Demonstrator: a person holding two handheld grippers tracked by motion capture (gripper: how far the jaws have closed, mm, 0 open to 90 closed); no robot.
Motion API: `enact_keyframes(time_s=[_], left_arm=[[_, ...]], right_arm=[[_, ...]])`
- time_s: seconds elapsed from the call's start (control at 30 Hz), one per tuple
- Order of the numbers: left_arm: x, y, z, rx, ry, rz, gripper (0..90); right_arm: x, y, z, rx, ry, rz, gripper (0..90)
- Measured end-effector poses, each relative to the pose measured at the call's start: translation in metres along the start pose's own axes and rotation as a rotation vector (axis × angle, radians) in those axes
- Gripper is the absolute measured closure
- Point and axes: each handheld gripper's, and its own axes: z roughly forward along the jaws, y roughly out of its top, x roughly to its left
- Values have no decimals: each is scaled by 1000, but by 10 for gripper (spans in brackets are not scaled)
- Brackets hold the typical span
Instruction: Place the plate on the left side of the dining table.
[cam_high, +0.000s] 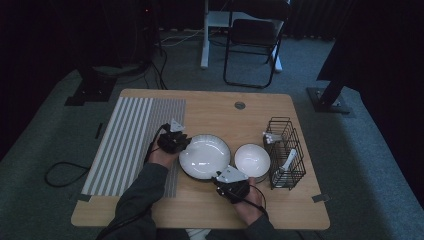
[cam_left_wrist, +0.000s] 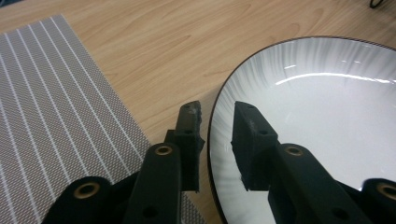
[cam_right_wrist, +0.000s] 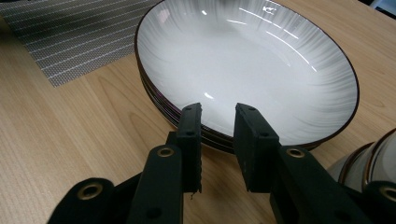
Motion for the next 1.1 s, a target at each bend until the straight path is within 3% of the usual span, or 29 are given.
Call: enact_keyframes(time_s=[0.1,0.27,0.47,0.7,0.9,1.1], left_arm=[[2,1,5,8,-8,-12,813],[4,-1,9,7,-22,-29,814],[3,1,14,24,-28,-18,810],[9,1,16,19,-69,-59,812],[8,2,15,22,-65,-60,812],[13,1,10,1,-88,-100,834]], right_arm=[[-2,-1,0,1,-1,7,717],[-2,-2,2,3,-7,6,719],[-1,-2,2,0,-25,0,736],[-6,-6,3,7,-33,14,755],[-6,-6,4,9,-40,23,766],[-3,-6,5,6,-61,13,789]])
